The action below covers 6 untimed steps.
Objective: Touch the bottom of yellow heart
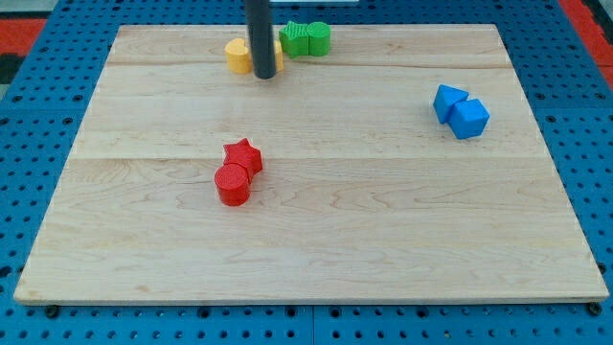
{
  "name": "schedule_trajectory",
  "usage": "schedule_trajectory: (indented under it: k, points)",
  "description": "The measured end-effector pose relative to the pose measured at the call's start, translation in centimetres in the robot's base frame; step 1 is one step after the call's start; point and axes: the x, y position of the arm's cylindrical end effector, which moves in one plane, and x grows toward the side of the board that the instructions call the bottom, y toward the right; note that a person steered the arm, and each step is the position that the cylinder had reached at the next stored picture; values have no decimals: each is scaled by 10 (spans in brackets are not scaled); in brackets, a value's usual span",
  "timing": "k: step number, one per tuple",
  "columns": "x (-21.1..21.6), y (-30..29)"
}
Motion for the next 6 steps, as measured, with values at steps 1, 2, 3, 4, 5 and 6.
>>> schedule_trajectory:
  k: [1,2,3,4,5,6]
  points:
    - [-14,14]
    - [-26,14]
    - [-10,7]
    - [-7,-41]
    - [-14,-52]
    - [-14,-59]
